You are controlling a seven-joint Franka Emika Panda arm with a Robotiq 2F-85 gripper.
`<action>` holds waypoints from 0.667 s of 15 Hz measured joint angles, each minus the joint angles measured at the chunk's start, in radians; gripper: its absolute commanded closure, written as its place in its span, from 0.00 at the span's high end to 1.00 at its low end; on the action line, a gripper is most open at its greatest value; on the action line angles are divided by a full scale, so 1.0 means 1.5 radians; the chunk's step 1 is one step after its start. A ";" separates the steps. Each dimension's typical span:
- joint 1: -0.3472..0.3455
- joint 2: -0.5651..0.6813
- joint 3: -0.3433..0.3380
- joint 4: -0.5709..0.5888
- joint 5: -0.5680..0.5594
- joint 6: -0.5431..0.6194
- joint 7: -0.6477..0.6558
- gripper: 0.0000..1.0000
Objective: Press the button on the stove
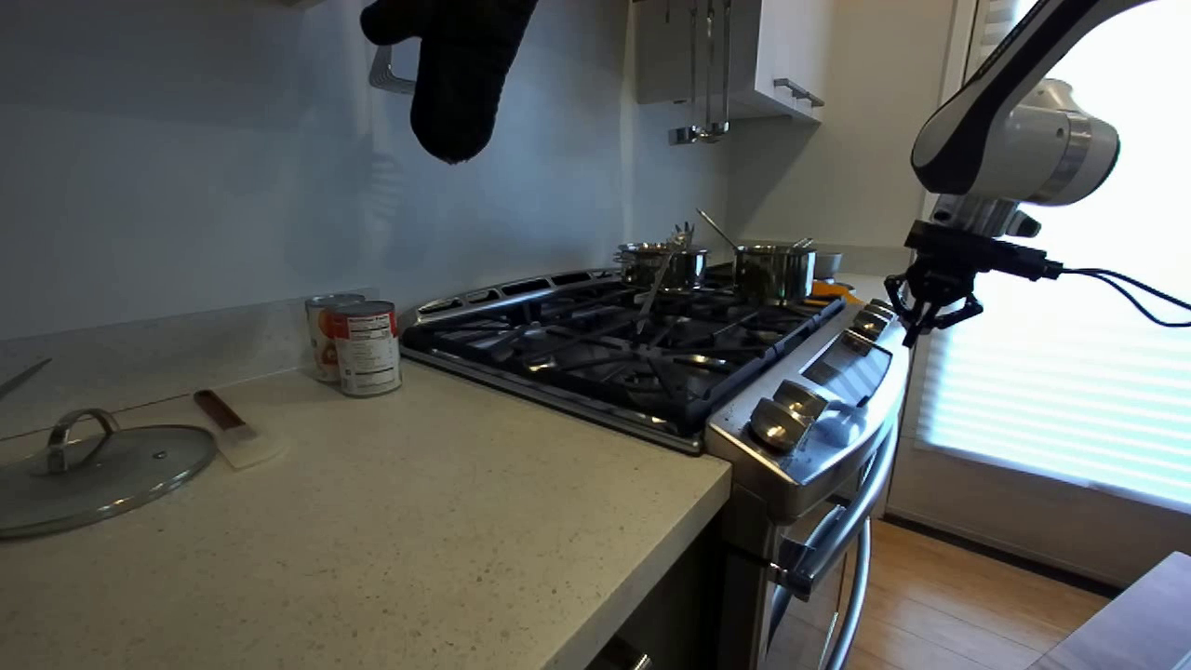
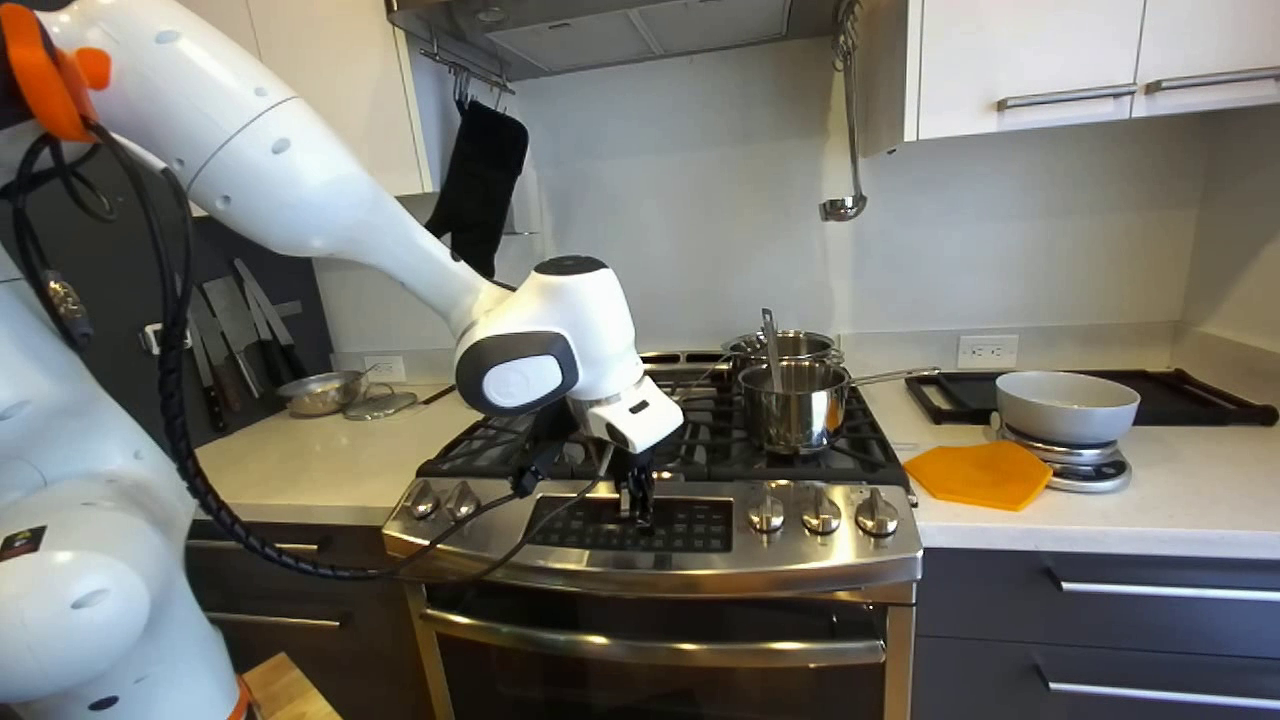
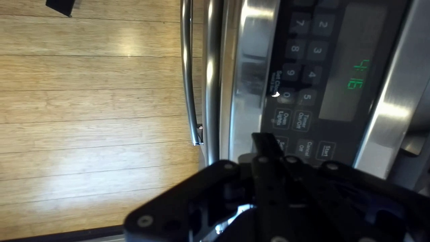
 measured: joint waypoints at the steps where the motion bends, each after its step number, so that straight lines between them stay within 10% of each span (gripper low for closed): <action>1: 0.002 0.005 -0.003 0.000 0.006 0.000 -0.003 0.00; 10: 0.039 0.042 -0.028 0.018 0.128 0.002 -0.102 0.00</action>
